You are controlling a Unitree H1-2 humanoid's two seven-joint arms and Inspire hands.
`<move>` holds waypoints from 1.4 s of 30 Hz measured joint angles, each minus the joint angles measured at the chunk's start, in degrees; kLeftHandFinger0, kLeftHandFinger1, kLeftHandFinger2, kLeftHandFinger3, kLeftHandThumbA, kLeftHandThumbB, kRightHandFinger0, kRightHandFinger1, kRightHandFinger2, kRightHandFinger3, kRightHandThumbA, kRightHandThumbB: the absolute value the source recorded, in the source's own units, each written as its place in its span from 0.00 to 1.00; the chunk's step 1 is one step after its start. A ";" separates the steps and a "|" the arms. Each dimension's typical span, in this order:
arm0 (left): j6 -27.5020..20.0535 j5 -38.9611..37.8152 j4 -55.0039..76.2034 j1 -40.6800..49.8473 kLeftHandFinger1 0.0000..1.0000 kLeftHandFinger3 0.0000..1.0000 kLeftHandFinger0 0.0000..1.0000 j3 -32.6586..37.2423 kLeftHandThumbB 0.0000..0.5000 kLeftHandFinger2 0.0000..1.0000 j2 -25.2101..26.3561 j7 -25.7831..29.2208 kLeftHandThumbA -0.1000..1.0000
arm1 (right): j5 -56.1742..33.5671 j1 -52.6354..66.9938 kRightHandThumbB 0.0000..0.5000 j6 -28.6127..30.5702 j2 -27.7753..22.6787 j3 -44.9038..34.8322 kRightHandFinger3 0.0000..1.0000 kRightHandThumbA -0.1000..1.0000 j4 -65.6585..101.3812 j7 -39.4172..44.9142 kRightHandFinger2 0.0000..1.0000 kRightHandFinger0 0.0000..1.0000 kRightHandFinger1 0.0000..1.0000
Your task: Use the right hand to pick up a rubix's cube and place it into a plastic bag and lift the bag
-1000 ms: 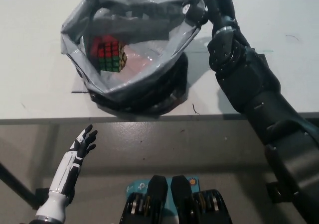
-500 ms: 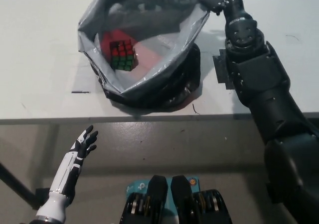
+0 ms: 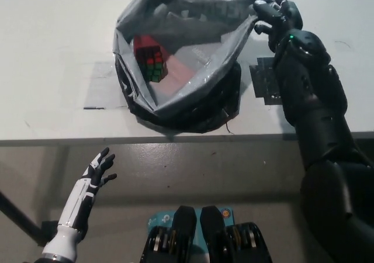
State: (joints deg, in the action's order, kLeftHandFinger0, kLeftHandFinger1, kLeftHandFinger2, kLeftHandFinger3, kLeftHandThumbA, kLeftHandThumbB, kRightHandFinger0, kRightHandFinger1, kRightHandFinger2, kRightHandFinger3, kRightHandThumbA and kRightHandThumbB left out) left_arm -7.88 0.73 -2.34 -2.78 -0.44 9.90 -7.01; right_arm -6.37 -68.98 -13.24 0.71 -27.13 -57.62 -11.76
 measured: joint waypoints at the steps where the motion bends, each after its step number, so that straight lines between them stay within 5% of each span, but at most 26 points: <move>1: 0.05 0.00 0.00 0.00 1.00 1.00 0.92 0.00 0.40 1.00 0.00 0.00 1.00 | -2.29 -0.50 0.10 -1.11 0.26 -2.27 1.00 0.00 0.32 -0.03 0.68 0.00 0.21; 12: 0.16 -0.01 0.00 -0.01 1.00 1.00 0.89 -0.05 0.40 1.00 0.00 -0.02 1.00 | -12.47 -7.43 0.12 -5.84 1.25 -11.28 1.00 0.00 3.44 -0.76 0.72 0.00 0.26; 14: 0.17 -0.02 0.00 -0.01 1.00 1.00 0.88 -0.06 0.40 1.00 0.00 -0.02 1.00 | -13.76 -8.96 0.15 -6.49 1.37 -12.04 1.00 0.00 4.03 -0.96 0.71 0.00 0.25; 15: 0.18 -0.02 0.00 -0.02 1.00 1.00 0.88 -0.06 0.40 1.00 0.00 -0.02 1.00 | -14.41 -9.76 0.05 -6.94 1.45 -12.44 1.00 0.00 4.42 -1.09 0.71 0.00 0.22; 24: 0.23 -0.02 0.00 -0.04 1.00 1.00 0.87 -0.06 0.37 1.00 -0.01 -0.04 1.00 | -19.10 -15.25 0.12 -9.59 1.87 -13.66 1.00 0.00 8.37 -2.24 0.68 0.00 0.19; 26: 0.24 -0.02 0.00 -0.05 1.00 1.00 0.87 -0.06 0.39 1.00 0.00 -0.04 1.00 | -20.38 -16.87 0.11 -10.15 1.99 -13.74 0.87 0.00 9.35 -2.63 0.69 0.00 0.20; 33: 0.27 -0.02 0.00 -0.09 1.00 1.00 0.86 -0.06 0.38 1.00 0.00 -0.06 1.00 | -22.90 -20.29 0.09 -11.30 2.39 -13.80 0.83 0.00 10.74 -3.27 0.68 0.00 0.20; 35: 0.26 -0.02 0.00 -0.11 1.00 1.00 0.87 -0.06 0.40 1.00 0.00 -0.07 1.00 | -23.79 -21.41 0.06 -11.78 2.61 -13.80 0.74 0.00 11.32 -3.37 0.67 0.00 0.18; 42: 0.39 0.00 0.04 -0.14 1.00 1.00 0.85 -0.04 0.38 1.00 0.00 -0.08 1.00 | -26.59 -26.20 0.00 -12.77 2.73 -13.78 1.00 0.00 11.82 -3.62 0.69 0.00 0.17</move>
State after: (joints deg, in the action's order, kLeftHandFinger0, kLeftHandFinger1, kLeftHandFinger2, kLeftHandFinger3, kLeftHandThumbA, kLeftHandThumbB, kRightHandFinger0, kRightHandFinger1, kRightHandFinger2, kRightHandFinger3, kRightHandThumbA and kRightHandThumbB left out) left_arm -7.49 0.73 -2.30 -2.92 -0.49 9.89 -7.09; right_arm -32.96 -95.18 -26.01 3.44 -40.91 -45.80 -15.37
